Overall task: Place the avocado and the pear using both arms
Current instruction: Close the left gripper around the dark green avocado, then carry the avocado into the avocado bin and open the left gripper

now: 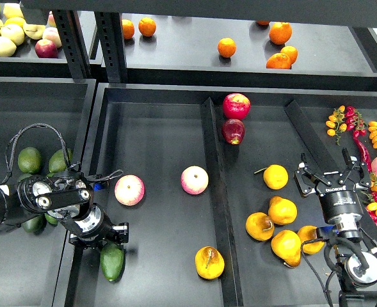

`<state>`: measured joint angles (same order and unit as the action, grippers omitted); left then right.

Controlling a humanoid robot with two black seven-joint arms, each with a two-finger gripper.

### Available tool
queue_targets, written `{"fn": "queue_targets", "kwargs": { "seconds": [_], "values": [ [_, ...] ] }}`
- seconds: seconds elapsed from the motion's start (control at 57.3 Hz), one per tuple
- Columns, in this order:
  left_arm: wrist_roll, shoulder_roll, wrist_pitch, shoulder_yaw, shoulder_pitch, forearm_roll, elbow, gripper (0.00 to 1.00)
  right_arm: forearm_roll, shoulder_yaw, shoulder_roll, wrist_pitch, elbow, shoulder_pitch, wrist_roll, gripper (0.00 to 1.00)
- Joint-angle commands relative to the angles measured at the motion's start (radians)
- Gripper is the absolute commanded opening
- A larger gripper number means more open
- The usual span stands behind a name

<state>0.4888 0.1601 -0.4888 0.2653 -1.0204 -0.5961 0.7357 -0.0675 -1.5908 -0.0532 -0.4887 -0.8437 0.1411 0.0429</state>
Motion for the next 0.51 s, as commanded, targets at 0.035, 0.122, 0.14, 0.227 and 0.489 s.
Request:
{"fn": "queue_targets", "kwargs": {
  "seconds": [0.035, 0.122, 0.14, 0.227, 0.489],
  "values": [
    [0.0, -0.005, 0.0, -0.028, 0.006, -0.005, -0.004, 0.28, 0.0, -0.001, 0.0, 0.0, 0.0, 0.0, 0.0, 1.0],
    [0.0, -0.005, 0.0, -0.031, -0.01, 0.002, -0.004, 0.29, 0.0, -0.003, -0.002, 0.0, 0.0, 0.0, 0.0, 1.0],
    [0.0, -0.004, 0.0, -0.031, -0.016, 0.004, -0.004, 0.28, 0.0, -0.003, -0.002, 0.0, 0.0, 0.0, 0.0, 1.0],
    [0.0, 0.002, 0.0, -0.031, -0.044, 0.015, -0.006, 0.29, 0.0, -0.003, -0.002, 0.0, 0.0, 0.0, 0.0, 1.0],
    [0.0, 0.033, 0.0, -0.031, -0.168, 0.11, 0.008, 0.29, -0.002, -0.003, -0.002, 0.0, 0.0, 0.0, 0.002, 1.0]
  ]
}}
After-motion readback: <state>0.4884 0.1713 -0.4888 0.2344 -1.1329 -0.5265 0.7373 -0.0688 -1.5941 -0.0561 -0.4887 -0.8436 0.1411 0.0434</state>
